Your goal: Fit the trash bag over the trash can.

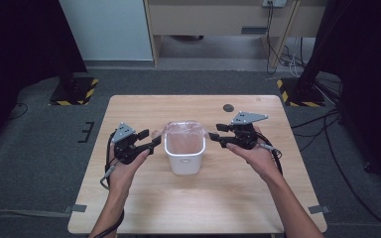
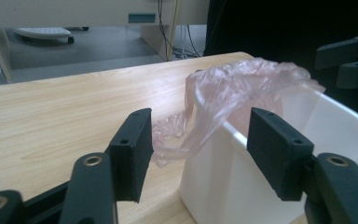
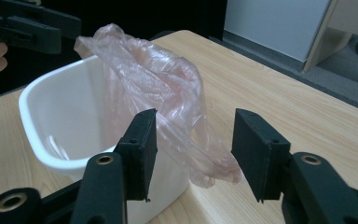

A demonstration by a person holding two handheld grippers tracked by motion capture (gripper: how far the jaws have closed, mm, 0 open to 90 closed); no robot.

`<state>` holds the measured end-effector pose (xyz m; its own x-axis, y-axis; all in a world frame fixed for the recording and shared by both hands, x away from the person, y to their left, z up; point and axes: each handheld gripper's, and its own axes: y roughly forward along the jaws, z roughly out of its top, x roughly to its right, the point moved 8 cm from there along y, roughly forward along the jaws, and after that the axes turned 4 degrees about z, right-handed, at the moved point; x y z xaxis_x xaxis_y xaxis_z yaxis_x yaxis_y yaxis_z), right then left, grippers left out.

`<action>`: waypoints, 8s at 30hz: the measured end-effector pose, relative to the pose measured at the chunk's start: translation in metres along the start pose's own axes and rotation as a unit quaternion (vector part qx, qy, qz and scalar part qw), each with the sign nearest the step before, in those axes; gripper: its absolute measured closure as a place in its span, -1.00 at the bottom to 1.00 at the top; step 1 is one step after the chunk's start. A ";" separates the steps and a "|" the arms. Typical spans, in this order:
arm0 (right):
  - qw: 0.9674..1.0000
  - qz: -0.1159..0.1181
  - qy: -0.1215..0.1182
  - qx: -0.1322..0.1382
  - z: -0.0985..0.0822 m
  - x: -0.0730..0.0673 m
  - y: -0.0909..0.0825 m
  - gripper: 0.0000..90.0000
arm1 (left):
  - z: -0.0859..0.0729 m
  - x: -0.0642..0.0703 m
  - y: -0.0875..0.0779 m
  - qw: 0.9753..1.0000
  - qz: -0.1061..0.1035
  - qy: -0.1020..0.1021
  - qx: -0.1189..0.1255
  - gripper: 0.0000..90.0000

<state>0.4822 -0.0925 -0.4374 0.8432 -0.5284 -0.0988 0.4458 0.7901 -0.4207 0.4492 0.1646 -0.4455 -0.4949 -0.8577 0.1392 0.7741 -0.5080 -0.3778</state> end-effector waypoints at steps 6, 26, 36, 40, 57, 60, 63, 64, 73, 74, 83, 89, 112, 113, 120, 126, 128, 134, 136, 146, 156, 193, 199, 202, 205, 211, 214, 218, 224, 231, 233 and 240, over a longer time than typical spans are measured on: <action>0.999 0.011 -0.032 -0.003 -0.005 -0.003 0.004 0.01 | -0.006 -0.005 0.003 1.000 0.002 -0.004 -0.004 -0.14; 0.996 0.014 -0.089 -0.028 -0.018 -0.004 0.017 0.29 | -0.011 -0.006 0.018 0.999 0.017 0.029 -0.021 0.16; 0.995 0.023 -0.094 -0.038 -0.018 -0.009 0.015 0.81 | -0.012 0.006 0.018 0.998 0.003 0.064 -0.026 0.81; 0.994 0.026 -0.094 -0.042 -0.018 -0.012 0.015 0.99 | -0.014 0.010 0.016 0.998 -0.002 0.059 -0.030 0.94; 0.990 0.064 -0.110 -0.055 -0.024 -0.040 0.003 1.00 | -0.020 0.025 0.001 0.997 -0.018 0.062 -0.028 1.00; 0.990 0.067 -0.111 -0.062 -0.027 -0.040 0.002 1.00 | -0.023 0.024 0.000 0.997 -0.018 0.064 -0.032 1.00; 0.989 0.072 -0.110 -0.068 -0.031 -0.041 0.001 1.00 | -0.027 0.023 0.001 0.997 -0.017 0.069 -0.036 1.00; 0.989 0.074 -0.111 -0.070 -0.032 -0.041 0.001 1.00 | -0.029 0.024 0.001 0.997 -0.017 0.069 -0.038 1.00; 0.987 0.087 -0.104 -0.081 -0.045 -0.044 0.004 1.00 | -0.029 0.028 -0.001 0.995 -0.022 0.091 -0.035 1.00; 0.987 0.089 -0.103 -0.085 -0.047 -0.044 0.005 1.00 | -0.030 0.029 -0.001 0.995 -0.023 0.093 -0.035 1.00; 0.988 0.085 -0.100 -0.084 -0.047 -0.044 0.004 1.00 | -0.037 0.028 0.000 0.993 -0.022 0.106 -0.045 1.00; 0.989 0.101 -0.098 -0.056 -0.038 -0.050 -0.007 1.00 | -0.048 0.028 0.006 0.992 -0.024 0.110 -0.061 1.00; 0.991 0.061 -0.111 -0.038 -0.037 -0.046 -0.007 0.27 | -0.033 0.032 -0.006 0.993 -0.024 0.110 -0.039 1.00; 0.991 0.059 -0.113 -0.040 -0.038 -0.045 -0.006 0.20 | -0.033 0.032 -0.006 0.993 -0.024 0.110 -0.038 1.00; 0.990 0.031 -0.131 -0.048 -0.041 -0.042 0.001 0.22 | -0.034 0.033 -0.006 0.993 -0.028 0.111 -0.038 1.00; 0.990 0.025 -0.137 -0.037 -0.036 -0.043 -0.002 0.96 | -0.032 0.034 -0.010 0.993 -0.032 0.109 -0.034 1.00; 0.989 0.029 -0.140 -0.029 -0.032 -0.046 -0.006 0.99 | -0.032 0.034 -0.012 0.993 -0.033 0.109 -0.034 1.00; 0.984 0.072 -0.156 -0.037 -0.038 -0.063 -0.010 1.00 | -0.036 0.037 -0.015 0.992 -0.036 0.116 -0.038 1.00; 0.981 0.088 -0.165 -0.048 -0.043 -0.069 -0.008 1.00 | -0.038 0.038 -0.015 0.991 -0.040 0.119 -0.041 1.00; 0.978 0.100 -0.161 -0.090 -0.055 -0.074 0.006 1.00 | -0.044 0.043 -0.020 0.990 -0.051 0.123 -0.042 1.00; 0.981 0.085 -0.148 -0.088 -0.050 -0.070 0.006 1.00 | -0.059 0.043 -0.014 0.988 -0.049 0.131 -0.060 1.00; 0.994 -0.016 -0.083 -0.073 -0.032 -0.034 0.016 0.66 | -0.042 0.038 0.010 0.995 -0.002 0.084 -0.051 0.81; 0.993 -0.014 -0.094 -0.071 -0.031 -0.036 0.013 1.00 | -0.039 0.039 0.007 0.995 -0.003 0.086 -0.044 0.86; 0.993 -0.017 -0.101 -0.064 -0.028 -0.042 0.009 1.00 | -0.038 0.045 0.003 0.995 -0.009 0.090 -0.041 0.98; 0.992 -0.017 -0.109 -0.059 -0.030 -0.050 0.007 1.00 | -0.040 0.048 0.002 0.995 -0.006 0.093 -0.043 1.00; 0.991 -0.022 -0.118 -0.064 -0.035 -0.054 0.011 1.00 | -0.043 0.055 0.003 0.993 -0.010 0.106 -0.046 1.00; 0.988 -0.022 -0.132 -0.073 -0.039 -0.057 0.014 1.00 | -0.047 0.058 0.005 0.991 -0.010 0.124 -0.055 1.00; 0.982 -0.015 -0.158 -0.105 -0.052 -0.063 0.019 1.00 | -0.054 0.051 0.009 0.990 -0.003 0.125 -0.069 1.00; 0.980 -0.008 -0.160 -0.120 -0.061 -0.063 0.020 1.00 | -0.060 0.044 0.008 0.988 0.000 0.127 -0.085 1.00; 0.979 -0.030 -0.154 -0.130 -0.062 -0.050 0.015 1.00 | -0.073 0.034 0.010 0.986 0.007 0.126 -0.108 1.00; 0.980 -0.025 -0.150 -0.125 -0.060 -0.051 0.014 1.00 | -0.070 0.033 0.008 0.987 0.008 0.124 -0.103 1.00; 0.986 -0.003 -0.138 -0.091 -0.049 -0.060 0.010 1.00 | -0.057 0.033 0.002 0.992 0.018 0.110 -0.063 0.45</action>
<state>0.4211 -0.0680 -0.4797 0.9018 -0.4077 0.1432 0.4105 0.7050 -0.5782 0.4121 0.1392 -0.4938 -0.5525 -0.8301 -0.0751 0.7449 -0.4513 -0.4913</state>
